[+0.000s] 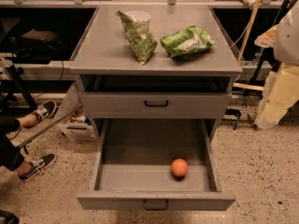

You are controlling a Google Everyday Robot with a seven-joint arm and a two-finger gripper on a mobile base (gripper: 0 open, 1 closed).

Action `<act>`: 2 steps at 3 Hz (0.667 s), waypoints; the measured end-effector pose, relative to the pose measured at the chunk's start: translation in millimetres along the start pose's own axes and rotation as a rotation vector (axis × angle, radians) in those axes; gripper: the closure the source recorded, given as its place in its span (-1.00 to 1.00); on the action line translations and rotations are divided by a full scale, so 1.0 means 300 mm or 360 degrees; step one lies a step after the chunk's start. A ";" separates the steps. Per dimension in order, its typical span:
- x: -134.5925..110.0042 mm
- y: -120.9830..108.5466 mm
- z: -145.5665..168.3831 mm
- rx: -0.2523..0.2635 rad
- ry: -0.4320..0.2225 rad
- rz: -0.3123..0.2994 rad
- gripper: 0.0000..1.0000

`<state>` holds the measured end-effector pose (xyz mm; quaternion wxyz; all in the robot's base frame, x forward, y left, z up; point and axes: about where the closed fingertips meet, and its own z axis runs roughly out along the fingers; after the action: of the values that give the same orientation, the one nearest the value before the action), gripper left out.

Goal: Pick orange from middle drawer and place on counter

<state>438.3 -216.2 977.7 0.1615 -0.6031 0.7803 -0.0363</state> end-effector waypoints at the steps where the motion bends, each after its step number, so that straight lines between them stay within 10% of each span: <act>1: 0.000 0.000 0.000 0.0000 0.0000 0.0000 -1.00; 2: -0.006 0.008 0.061 -0.0053 -0.0017 -0.0008 -1.00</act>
Offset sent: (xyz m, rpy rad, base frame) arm 0.0091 0.0113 -0.0523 0.0428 0.0991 0.0408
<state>441.8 -211.5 960.3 0.1557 -0.6079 0.7784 -0.0205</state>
